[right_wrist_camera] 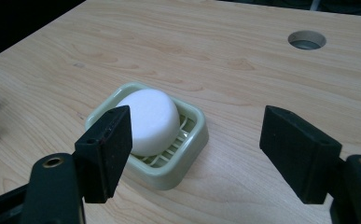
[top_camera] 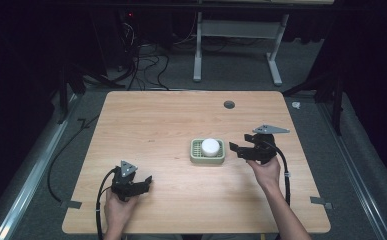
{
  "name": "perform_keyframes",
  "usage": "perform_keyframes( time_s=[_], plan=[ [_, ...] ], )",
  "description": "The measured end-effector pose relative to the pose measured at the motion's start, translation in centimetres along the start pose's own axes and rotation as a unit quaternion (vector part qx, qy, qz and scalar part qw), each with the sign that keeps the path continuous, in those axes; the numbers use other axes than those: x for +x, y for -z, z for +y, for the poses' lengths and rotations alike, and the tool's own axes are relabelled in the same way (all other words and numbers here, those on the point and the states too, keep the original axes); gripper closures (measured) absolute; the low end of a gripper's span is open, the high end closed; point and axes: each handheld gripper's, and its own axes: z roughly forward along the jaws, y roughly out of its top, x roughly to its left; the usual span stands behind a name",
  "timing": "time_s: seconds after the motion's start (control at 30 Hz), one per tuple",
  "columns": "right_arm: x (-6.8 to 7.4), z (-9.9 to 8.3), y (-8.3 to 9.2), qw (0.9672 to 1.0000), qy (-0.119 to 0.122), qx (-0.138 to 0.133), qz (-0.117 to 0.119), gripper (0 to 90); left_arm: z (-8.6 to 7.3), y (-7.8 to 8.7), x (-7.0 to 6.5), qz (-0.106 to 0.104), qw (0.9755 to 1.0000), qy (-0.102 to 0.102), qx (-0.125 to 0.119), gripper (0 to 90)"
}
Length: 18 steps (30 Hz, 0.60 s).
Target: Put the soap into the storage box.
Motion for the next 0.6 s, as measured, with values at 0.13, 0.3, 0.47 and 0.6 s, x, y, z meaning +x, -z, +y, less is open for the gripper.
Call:
perform_keyframes(
  time_s=[0.13,0.3,0.47,0.6],
  plan=[
    [-0.4,-0.3,0.5,1.0,-0.006,-0.004,-0.002,26.1,0.0,0.0,0.0,0.0,1.0,0.0,0.0,23.0],
    [-0.8,-0.6,1.3,0.9999,-0.01,-0.01,-0.005,26.2,0.0,0.0,0.0,0.0,1.0,0.0,0.0,23.0],
    [-1.2,-1.0,2.2,0.9998,-0.012,-0.014,-0.009,26.3,0.0,0.0,0.0,0.0,1.0,0.0,0.0,23.0],
    [-1.4,-1.2,2.7,0.9997,-0.017,-0.016,-0.012,26.3,0.0,0.0,0.0,0.0,1.0,0.0,0.0,23.0]
  ],
)
